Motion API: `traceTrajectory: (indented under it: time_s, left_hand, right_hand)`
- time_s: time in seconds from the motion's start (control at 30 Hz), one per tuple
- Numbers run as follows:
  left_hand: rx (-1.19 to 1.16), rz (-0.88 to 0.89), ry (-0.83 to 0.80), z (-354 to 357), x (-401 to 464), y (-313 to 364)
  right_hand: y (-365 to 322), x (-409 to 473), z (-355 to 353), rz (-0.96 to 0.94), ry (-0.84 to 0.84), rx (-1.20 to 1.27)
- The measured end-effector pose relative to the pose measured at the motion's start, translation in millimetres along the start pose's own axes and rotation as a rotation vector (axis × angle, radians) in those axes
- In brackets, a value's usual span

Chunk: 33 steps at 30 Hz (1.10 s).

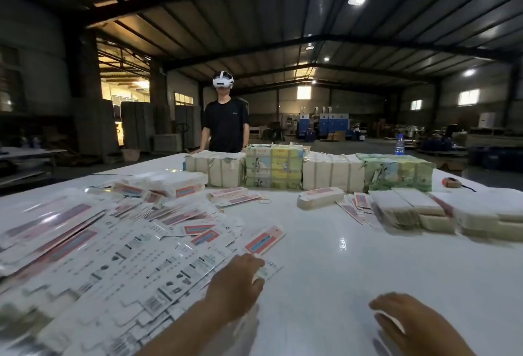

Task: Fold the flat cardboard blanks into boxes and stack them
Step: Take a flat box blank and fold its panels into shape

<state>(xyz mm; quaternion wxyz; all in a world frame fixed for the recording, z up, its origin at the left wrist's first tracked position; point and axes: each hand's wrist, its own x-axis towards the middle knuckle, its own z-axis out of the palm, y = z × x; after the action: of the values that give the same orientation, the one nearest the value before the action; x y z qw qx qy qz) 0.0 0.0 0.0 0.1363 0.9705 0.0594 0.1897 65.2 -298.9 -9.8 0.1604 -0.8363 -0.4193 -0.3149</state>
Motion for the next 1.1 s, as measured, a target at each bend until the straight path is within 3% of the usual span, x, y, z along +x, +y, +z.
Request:
traceTrajectory:
  time_s: [0.1,0.2,0.57,0.63,0.73,0.87,0.93,0.97,1.1]
  left_hand:
    - [0.243,-0.166,-0.276,13,31,-4]
    - [0.381,-0.258,-0.405,25,40,-8]
    - [0.177,-0.359,-0.391,26,46,1]
    - [0.188,-0.295,-0.307,16,40,10]
    - [0.179,-0.058,-0.058,0,18,31]
    - [0.128,0.270,0.227,-15,-24,76]
    - [0.163,0.385,0.336,-11,-39,94]
    - [0.158,0.429,0.350,-7,-43,100]
    - [0.201,0.537,0.371,4,-48,110]
  right_hand:
    - [3,2,20,0.042,-0.105,-0.013]
    - [19,-13,37,-0.022,0.049,0.014]
    - [20,-14,44,-0.025,0.138,-0.057]
    - [18,-18,43,0.026,0.054,-0.029]
    - [13,-18,32,0.197,-0.028,0.118]
    - [-3,-4,2,0.583,-0.001,0.785]
    - [-15,2,-18,0.672,-0.044,1.169]
    - [-21,1,-24,0.662,-0.074,1.243]
    - [-32,-9,-31,0.577,-0.053,1.126]
